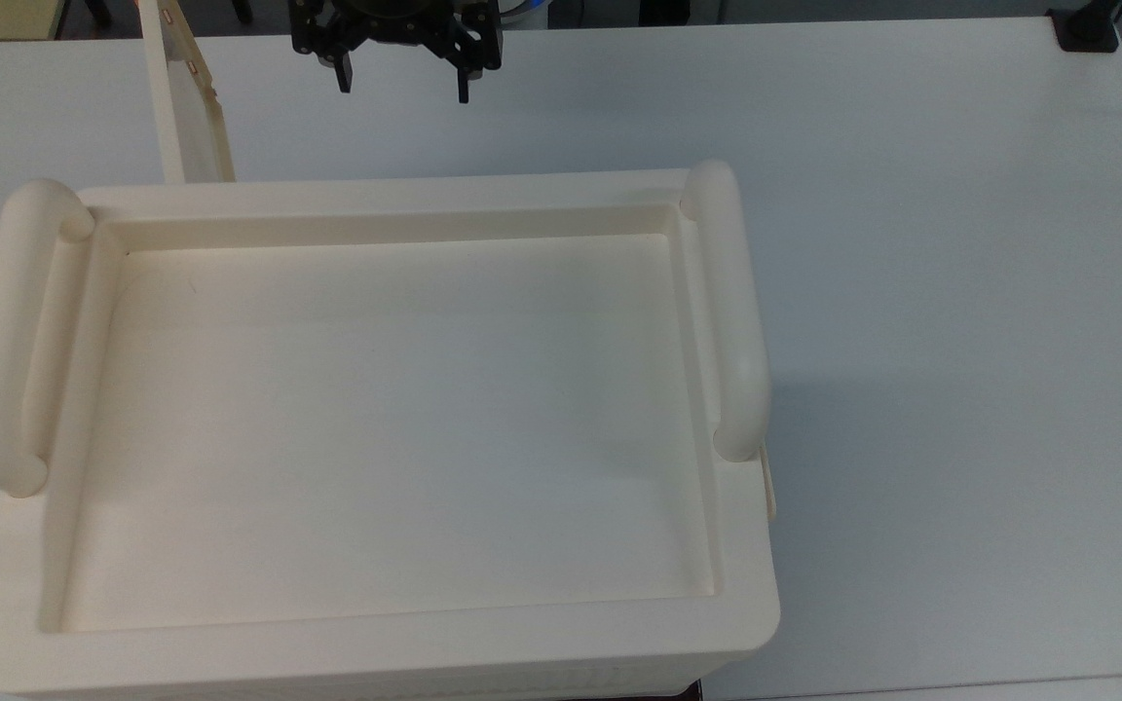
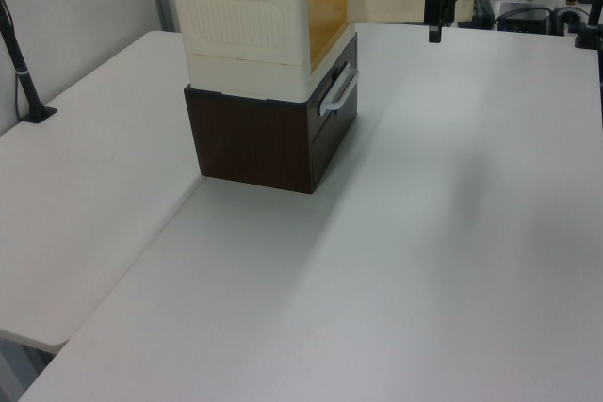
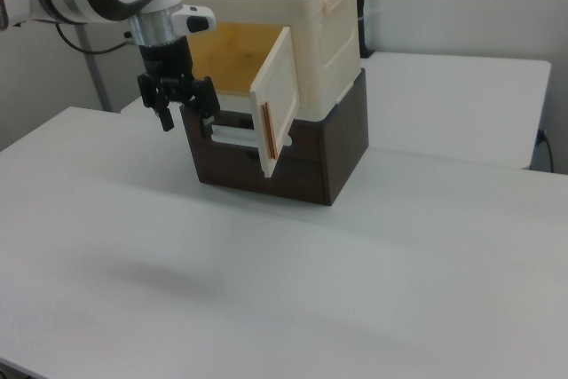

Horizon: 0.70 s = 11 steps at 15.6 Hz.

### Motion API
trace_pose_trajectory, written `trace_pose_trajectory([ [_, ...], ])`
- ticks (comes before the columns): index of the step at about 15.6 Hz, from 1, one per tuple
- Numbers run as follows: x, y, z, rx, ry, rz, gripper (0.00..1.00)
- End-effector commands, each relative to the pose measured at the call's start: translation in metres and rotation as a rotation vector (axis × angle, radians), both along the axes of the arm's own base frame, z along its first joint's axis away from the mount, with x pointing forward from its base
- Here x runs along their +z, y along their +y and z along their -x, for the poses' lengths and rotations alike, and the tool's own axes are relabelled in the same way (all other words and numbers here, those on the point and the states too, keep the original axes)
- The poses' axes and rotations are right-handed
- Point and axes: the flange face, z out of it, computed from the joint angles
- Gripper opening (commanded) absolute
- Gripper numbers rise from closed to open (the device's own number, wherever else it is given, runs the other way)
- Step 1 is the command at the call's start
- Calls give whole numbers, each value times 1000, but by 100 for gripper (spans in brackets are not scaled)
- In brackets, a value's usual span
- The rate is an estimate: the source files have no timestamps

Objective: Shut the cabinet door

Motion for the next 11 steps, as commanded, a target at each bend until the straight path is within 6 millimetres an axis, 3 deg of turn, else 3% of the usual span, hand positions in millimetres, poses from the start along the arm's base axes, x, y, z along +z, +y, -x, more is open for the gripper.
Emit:
trace_pose_trajectory([
  [1, 1, 1, 7, -8, 14, 20, 61],
  [4, 1, 1, 7, -8, 10, 20, 20],
  [6, 1, 1, 7, -10, 10, 18, 1],
  [11, 3, 1, 6, -8, 5, 18, 0],
])
